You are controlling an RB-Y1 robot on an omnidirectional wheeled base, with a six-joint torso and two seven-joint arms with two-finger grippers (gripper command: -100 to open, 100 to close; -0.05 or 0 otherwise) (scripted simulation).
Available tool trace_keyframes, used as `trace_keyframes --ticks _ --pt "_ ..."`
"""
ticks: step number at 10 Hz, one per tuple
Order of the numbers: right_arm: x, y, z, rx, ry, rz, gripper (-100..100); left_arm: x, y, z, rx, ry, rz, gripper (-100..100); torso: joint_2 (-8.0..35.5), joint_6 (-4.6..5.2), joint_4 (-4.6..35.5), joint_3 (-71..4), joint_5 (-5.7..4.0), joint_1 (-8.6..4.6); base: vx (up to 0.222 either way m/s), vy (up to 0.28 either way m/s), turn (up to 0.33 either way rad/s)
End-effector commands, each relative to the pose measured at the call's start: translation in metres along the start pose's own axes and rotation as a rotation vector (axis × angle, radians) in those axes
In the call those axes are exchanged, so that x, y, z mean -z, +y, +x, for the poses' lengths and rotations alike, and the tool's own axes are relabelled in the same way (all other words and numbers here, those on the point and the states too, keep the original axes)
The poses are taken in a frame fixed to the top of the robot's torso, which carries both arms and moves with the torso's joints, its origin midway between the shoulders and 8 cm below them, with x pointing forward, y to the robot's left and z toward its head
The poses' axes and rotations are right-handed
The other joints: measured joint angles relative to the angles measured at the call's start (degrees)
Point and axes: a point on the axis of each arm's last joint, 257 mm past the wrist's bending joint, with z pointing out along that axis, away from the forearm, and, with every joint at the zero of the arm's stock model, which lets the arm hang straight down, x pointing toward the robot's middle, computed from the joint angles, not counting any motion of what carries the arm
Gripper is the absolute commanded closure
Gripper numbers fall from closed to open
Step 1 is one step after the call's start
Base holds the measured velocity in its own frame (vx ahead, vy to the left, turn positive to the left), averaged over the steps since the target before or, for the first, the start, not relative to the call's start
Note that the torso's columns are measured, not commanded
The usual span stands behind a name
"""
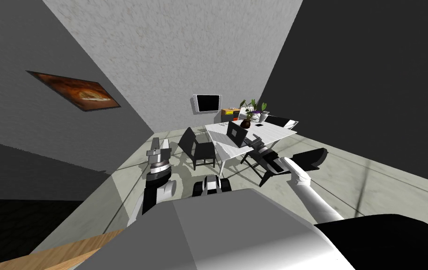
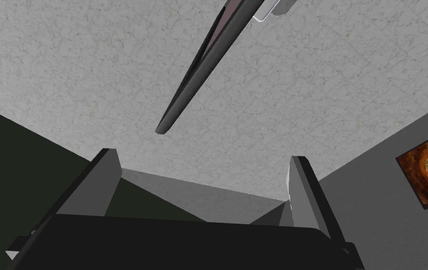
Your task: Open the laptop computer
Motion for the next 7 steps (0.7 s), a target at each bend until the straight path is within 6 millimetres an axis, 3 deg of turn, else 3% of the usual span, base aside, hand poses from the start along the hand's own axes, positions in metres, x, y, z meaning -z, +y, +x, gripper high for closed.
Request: trace_keyframes --ticks 1,5,7 --pt "-0.001 -0.022 0.018 0.169 0.055 -0.012 -100 0.0 0.0 0.0 0.0 0.0 0.0 0 0.0 -0.01 0.0 0.0 0.01 0.02 0.001 0.04 0.13" --pt "-0.002 -0.056 0.035 0.392 0.122 -0.028 -100 0.0 0.0 0.0 0.0 0.0 0.0 0 0.0 0.0 0.0 0.0 -0.01 -0.01 0.0 0.032 0.106" --pt "-0.002 -0.057 0.034 0.393 0.122 -0.028 -100 0.0 0.0 0.0 0.0 0.0 0.0 0 -0.01 0.01 0.0 -0.01 0.0 0.01 0.005 0.02 0.048"
